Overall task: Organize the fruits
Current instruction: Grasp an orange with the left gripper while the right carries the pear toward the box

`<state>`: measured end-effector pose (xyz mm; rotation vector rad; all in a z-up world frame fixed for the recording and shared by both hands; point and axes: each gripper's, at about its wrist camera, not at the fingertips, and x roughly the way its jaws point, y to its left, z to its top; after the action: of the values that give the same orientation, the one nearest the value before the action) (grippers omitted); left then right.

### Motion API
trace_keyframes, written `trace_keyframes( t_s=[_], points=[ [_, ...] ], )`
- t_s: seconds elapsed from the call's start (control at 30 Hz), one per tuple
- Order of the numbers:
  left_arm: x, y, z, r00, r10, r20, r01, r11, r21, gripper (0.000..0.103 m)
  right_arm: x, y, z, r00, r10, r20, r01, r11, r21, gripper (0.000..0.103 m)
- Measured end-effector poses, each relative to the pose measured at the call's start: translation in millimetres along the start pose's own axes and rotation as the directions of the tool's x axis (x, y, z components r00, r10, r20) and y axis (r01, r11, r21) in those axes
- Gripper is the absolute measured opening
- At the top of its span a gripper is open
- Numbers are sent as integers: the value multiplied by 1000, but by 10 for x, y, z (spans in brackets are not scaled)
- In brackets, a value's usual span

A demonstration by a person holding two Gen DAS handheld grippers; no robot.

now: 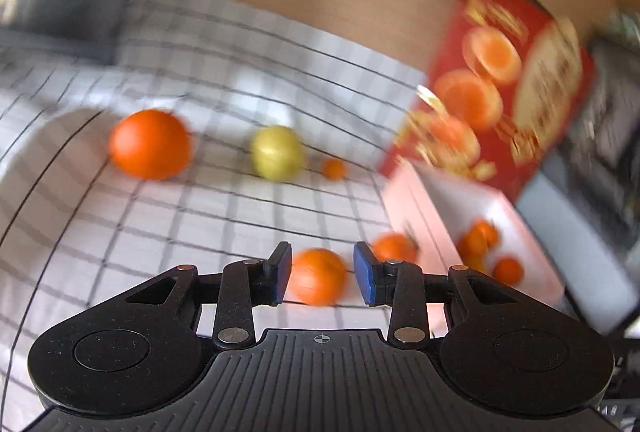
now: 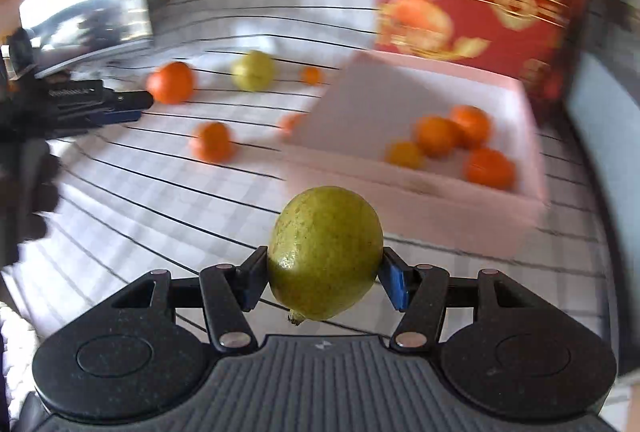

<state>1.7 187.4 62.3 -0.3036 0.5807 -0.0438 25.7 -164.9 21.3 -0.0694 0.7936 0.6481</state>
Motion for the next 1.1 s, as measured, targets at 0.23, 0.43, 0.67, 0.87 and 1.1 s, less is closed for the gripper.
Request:
trace_keyframes(
  t_s=[0.23, 0.43, 0.67, 0.87, 1.1],
  points=[
    [265, -363, -42, 995, 92, -24, -87, 983, 161, 38, 51, -266, -325, 995, -79, 54, 79, 997, 9, 58],
    [472, -257, -35, 991, 132, -36, -127, 983, 130, 38, 157, -329, -352, 992, -68, 111, 62, 997, 53, 59],
    [521, -221, -86, 989, 143, -40, -137, 981, 137, 45, 208, -278, -410, 982, -86, 170, 79, 996, 45, 59],
    [593, -185, -75, 978, 197, -74, -182, 968, 172, 52, 202, -243, -424, 980, -83, 183, 80, 997, 23, 78],
    [667, -116, -102, 984, 151, -92, -140, 983, 116, 53, 295, -307, -405, 990, -58, 125, 51, 997, 64, 78]
  ],
)
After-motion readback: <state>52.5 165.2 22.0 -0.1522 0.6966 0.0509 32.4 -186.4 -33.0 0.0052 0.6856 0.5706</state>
